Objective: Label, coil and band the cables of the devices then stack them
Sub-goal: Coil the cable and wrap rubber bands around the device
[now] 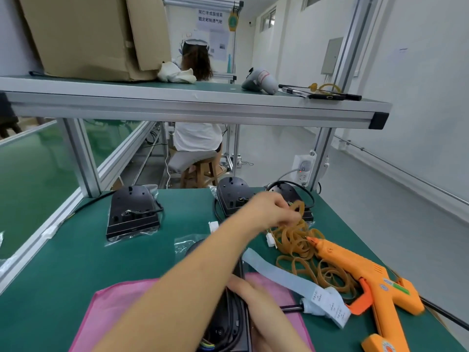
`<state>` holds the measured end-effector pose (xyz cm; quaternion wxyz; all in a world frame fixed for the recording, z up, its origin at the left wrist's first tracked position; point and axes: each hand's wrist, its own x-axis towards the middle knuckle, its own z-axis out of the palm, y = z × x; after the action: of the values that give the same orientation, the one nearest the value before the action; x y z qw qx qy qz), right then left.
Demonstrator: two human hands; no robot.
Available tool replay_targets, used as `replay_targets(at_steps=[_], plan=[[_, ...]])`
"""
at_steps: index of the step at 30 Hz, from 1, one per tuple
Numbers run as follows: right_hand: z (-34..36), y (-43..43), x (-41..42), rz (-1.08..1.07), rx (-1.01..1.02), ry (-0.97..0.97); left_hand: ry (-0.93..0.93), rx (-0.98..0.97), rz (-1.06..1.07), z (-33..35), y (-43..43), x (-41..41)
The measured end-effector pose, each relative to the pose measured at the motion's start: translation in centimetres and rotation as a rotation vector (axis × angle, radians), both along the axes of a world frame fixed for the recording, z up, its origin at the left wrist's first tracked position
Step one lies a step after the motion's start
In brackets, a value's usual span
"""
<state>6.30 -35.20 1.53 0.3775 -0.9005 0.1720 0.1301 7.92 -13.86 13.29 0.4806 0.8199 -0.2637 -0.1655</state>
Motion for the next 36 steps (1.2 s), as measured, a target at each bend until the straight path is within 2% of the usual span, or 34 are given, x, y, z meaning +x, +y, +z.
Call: replay_targets(at_steps=[1, 3, 5, 6, 8, 10, 13, 16, 20, 25, 31, 34, 36], plan=[[0.0, 2.6, -1.4, -0.012, 0.108, -0.044, 0.054, -0.089, -0.007, 1.0, 1.5, 0.1], [0.0, 10.9, -6.6, 0.082, 0.54, -0.023, 0.089, -0.194, -0.027, 2.8, 5.0, 0.8], [0.2, 17.7, -9.6, 0.034, 0.861, -0.106, -0.016, -0.173, 0.009, 4.1, 8.8, 1.6], [0.8, 19.4, -10.6, 0.043, 0.95, -0.147, -0.088, -0.126, 0.058, 4.3, 10.6, 2.2], [3.1, 20.1, -11.5, 0.116, 0.967, -0.215, -0.17, -0.032, 0.193, 4.0, 14.0, 3.3], [4.3, 20.2, -11.6, 0.22, 0.973, -0.244, -0.144, 0.048, 0.272, 2.9, 16.5, 4.0], [4.7, 21.4, -11.4, 0.289, 0.901, -0.245, 0.005, 0.142, 0.148, 0.3, 18.1, 3.5], [4.7, 22.0, -10.8, 0.257, 0.921, -0.246, 0.188, 0.051, -0.038, -1.7, 18.5, 2.3], [4.9, 22.1, -10.6, 0.268, 0.934, -0.205, 0.314, -0.095, -0.141, -2.9, 18.7, 1.6], [5.4, 22.0, -10.4, 0.309, 0.952, -0.193, 0.298, -0.156, -0.281, -3.7, 19.7, 1.5], [4.6, 21.7, -10.6, 0.313, 1.038, -0.187, 0.378, -0.314, -0.115, -5.2, 19.6, 1.5], [4.5, 21.6, -10.8, 0.305, 1.02, -0.171, 0.51, -0.516, -0.057, -5.3, 18.8, 1.3], [4.6, 21.5, -10.8, 0.296, 0.986, -0.146, 0.522, -0.617, -0.035, -4.8, 18.6, 0.7]])
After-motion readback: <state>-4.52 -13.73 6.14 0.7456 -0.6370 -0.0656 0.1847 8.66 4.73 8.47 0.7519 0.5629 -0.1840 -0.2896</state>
